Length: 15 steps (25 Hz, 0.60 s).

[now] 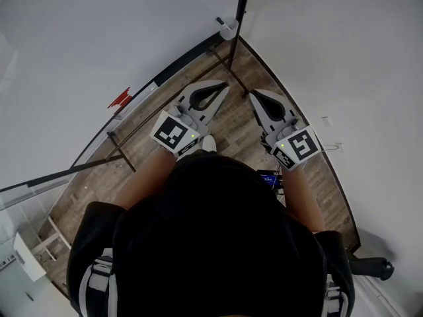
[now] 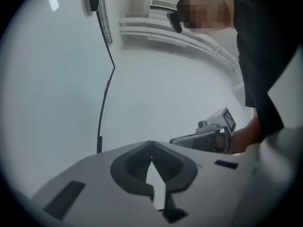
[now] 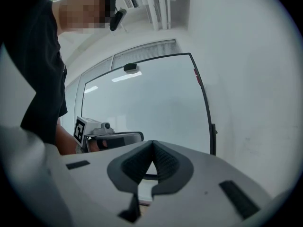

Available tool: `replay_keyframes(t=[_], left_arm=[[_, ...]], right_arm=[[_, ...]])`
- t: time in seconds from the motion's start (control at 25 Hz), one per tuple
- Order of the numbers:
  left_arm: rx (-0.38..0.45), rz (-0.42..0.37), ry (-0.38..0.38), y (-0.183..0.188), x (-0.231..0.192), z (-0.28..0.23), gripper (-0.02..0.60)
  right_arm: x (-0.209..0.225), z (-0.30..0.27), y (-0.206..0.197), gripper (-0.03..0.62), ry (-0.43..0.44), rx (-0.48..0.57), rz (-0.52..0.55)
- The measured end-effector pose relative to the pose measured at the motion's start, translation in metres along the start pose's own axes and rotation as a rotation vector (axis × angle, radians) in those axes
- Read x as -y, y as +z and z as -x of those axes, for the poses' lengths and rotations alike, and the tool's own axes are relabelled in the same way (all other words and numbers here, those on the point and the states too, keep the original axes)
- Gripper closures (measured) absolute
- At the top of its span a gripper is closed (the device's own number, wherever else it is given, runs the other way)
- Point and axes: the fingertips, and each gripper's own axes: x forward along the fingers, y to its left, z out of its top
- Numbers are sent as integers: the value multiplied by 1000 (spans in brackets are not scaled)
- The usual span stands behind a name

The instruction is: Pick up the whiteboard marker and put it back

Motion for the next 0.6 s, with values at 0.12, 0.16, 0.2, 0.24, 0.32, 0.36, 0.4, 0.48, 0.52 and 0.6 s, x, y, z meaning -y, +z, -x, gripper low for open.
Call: replay_keyframes(t=[0.12,0.16,0.2,0.24,0.32,0.36,0.4,0.48,0.52,0.6], left_arm=[[-1,7,-7,-2,-17,-4,578],[-2,9,-9,-2,-22,-4,578],[-3,12,-12,-3,-27,-5,578],[-3,15,-14,-4,-32,-5,578],[-2,24,-19,-7,-40,-6,578],[-2,28,-22,-8,-43,-7,578],[-3,30,-24,-10,-47,-9,578],[-5,29,-28,-13,-52,-12,578],[-6,28,-29,-14,-54,-14,578],[-8,32,-31,-14,-57,-16,578]], right_arm=[[8,-15,0,597,-8,-9,-2],[10,-20,0,597,-11,-12,-3],[12,-25,-1,597,-14,-14,-4],[13,-29,-1,597,-17,-16,-5],[16,-37,-3,597,-19,-25,-8],[17,-40,-4,597,-17,-31,-9],[18,-44,-6,597,-15,-37,-9],[21,-50,-8,597,-12,-45,-9],[23,-51,-9,597,-12,-47,-10],[25,-54,-12,597,-14,-50,-16]])
